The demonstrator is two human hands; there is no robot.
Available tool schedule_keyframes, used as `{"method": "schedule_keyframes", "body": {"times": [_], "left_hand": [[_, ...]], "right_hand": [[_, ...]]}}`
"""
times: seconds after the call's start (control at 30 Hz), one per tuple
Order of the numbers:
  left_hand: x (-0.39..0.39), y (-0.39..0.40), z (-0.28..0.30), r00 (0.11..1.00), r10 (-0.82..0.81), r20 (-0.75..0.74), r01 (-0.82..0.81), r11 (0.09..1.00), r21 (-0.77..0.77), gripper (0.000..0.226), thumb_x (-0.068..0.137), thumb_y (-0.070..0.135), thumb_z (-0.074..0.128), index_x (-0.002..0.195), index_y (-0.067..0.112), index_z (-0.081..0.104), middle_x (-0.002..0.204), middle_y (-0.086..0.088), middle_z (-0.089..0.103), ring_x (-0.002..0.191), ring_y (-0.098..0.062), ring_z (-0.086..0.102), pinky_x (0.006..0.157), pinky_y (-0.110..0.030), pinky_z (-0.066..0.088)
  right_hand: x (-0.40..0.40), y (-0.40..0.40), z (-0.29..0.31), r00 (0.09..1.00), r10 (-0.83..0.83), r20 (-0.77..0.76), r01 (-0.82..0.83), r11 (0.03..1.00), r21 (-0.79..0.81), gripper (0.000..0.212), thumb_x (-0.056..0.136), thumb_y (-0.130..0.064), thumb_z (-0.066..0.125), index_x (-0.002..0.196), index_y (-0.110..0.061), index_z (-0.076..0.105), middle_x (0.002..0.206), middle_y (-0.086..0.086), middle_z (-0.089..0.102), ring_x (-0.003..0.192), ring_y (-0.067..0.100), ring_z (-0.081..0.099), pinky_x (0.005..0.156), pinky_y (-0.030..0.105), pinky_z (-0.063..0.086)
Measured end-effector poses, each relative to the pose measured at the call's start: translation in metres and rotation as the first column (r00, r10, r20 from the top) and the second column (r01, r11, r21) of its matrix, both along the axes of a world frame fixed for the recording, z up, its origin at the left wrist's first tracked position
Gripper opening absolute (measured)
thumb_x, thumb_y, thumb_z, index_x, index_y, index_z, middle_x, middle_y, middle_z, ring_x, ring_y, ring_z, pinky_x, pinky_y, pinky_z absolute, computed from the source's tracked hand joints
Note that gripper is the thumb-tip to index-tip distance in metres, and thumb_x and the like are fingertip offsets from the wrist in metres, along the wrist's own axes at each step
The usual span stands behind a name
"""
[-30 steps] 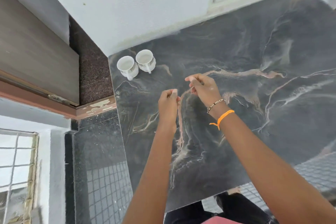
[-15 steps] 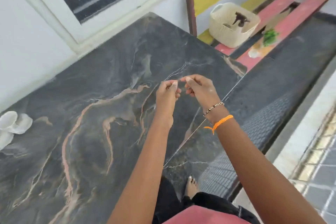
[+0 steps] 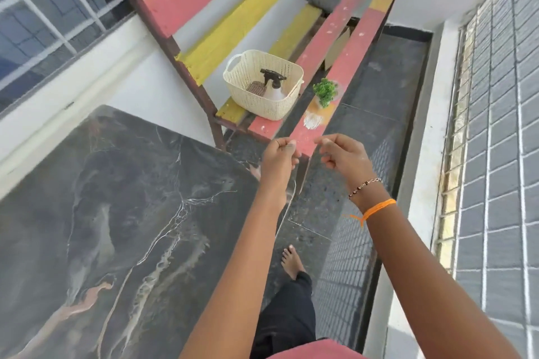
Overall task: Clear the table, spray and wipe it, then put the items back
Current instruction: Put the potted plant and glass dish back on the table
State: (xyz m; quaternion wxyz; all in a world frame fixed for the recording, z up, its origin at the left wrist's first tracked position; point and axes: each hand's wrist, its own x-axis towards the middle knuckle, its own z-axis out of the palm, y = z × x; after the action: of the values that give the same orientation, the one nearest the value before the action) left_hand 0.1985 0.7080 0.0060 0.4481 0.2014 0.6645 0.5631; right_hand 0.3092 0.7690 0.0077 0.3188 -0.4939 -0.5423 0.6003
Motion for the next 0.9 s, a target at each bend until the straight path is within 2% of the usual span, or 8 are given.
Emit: {"method": "schedule_keyframes", "body": {"times": [0.17, 0.3, 0.47, 0.63, 0.7, 0.77, 0.83, 0.9], "left_hand": [[-0.014, 0.106, -0.02, 0.993, -0.114, 0.015, 0.115, 0.986, -0.119, 0.013, 0.095, 0.02, 0.045, 0.098, 0.013, 0.056, 0.079, 0.003, 0.057, 0.071, -0.01, 0.053, 0.066, -0.022, 0.04], [-0.02, 0.165, -0.039, 0.988, -0.151, -0.026, 0.144, 0.97, -0.196, 0.017, 0.094, 0.019, 0.045, 0.08, 0.02, 0.054, 0.078, -0.001, 0.056, 0.073, -0.014, 0.051, 0.074, -0.029, 0.044], [-0.031, 0.249, -0.073, 0.984, -0.163, -0.076, 0.137, 0.953, -0.269, 0.014, 0.092, 0.016, 0.046, 0.083, 0.023, 0.055, 0.076, -0.002, 0.058, 0.072, -0.016, 0.055, 0.083, -0.037, 0.049], [-0.03, 0.327, -0.116, 0.979, -0.192, -0.061, 0.15, 0.895, -0.42, 0.014, 0.089, 0.018, 0.047, 0.1, 0.021, 0.055, 0.09, 0.0, 0.059, 0.082, -0.014, 0.056, 0.063, -0.024, 0.038], [-0.025, 0.362, -0.139, 0.979, -0.203, -0.01, 0.169, 0.84, -0.516, 0.027, 0.087, 0.017, 0.051, 0.114, 0.017, 0.05, 0.098, -0.001, 0.056, 0.087, -0.014, 0.054, 0.064, -0.024, 0.038], [-0.024, 0.383, -0.159, 0.974, -0.227, -0.029, 0.173, 0.811, -0.558, 0.05, 0.086, 0.015, 0.06, 0.13, 0.01, 0.037, 0.118, -0.007, 0.051, 0.105, -0.021, 0.052, 0.081, -0.03, 0.044], [-0.023, 0.404, -0.181, 0.962, -0.26, -0.083, 0.163, 0.791, -0.589, 0.075, 0.081, 0.015, 0.067, 0.141, 0.01, 0.022, 0.141, -0.012, 0.032, 0.127, -0.025, 0.039, 0.103, -0.033, 0.036], [-0.024, 0.422, -0.199, 0.949, -0.256, -0.184, 0.11, 0.816, -0.568, 0.091, 0.074, 0.013, 0.074, 0.144, 0.014, 0.015, 0.145, -0.009, 0.023, 0.13, -0.02, 0.031, 0.103, -0.026, 0.027]], "right_hand": [[0.0, 0.1, -0.025, 0.995, -0.06, 0.082, 0.068, 0.993, -0.098, 0.021, 0.093, 0.0, 0.045, 0.094, 0.004, 0.065, 0.063, 0.003, 0.048, 0.052, 0.008, 0.043, 0.045, 0.009, 0.035], [0.0, 0.166, -0.046, 0.992, -0.079, 0.097, 0.092, 0.985, -0.146, 0.026, 0.093, 0.0, 0.044, 0.08, -0.007, 0.066, 0.064, 0.002, 0.05, 0.052, 0.007, 0.043, 0.044, 0.008, 0.036], [-0.006, 0.263, -0.087, 0.989, -0.074, 0.131, 0.101, 0.972, -0.211, 0.034, 0.093, -0.003, 0.044, 0.071, -0.018, 0.065, 0.063, 0.0, 0.051, 0.049, 0.005, 0.044, 0.043, 0.01, 0.036], [-0.016, 0.362, -0.142, 0.984, 0.016, 0.18, 0.042, 0.949, -0.314, 0.022, 0.093, -0.002, 0.043, 0.085, -0.003, 0.064, 0.062, 0.002, 0.048, 0.054, 0.011, 0.043, 0.039, 0.009, 0.033], [-0.019, 0.403, -0.168, 0.977, 0.06, 0.207, 0.022, 0.928, -0.372, 0.022, 0.093, -0.001, 0.043, 0.084, -0.002, 0.064, 0.062, 0.003, 0.046, 0.051, 0.01, 0.042, 0.038, 0.008, 0.033], [-0.022, 0.431, -0.185, 0.969, 0.1, 0.226, -0.002, 0.917, -0.398, 0.028, 0.093, -0.001, 0.043, 0.073, -0.01, 0.061, 0.061, 0.003, 0.044, 0.048, 0.008, 0.042, 0.037, 0.007, 0.031], [-0.026, 0.462, -0.209, 0.951, 0.142, 0.274, -0.017, 0.911, -0.412, 0.029, 0.093, -0.002, 0.043, 0.072, -0.01, 0.061, 0.06, 0.004, 0.045, 0.051, 0.011, 0.041, 0.04, 0.009, 0.032], [-0.03, 0.489, -0.233, 0.927, 0.171, 0.333, -0.018, 0.909, -0.416, 0.023, 0.091, -0.002, 0.045, 0.083, 0.002, 0.066, 0.06, 0.005, 0.048, 0.054, 0.014, 0.043, 0.049, 0.017, 0.037]]}}
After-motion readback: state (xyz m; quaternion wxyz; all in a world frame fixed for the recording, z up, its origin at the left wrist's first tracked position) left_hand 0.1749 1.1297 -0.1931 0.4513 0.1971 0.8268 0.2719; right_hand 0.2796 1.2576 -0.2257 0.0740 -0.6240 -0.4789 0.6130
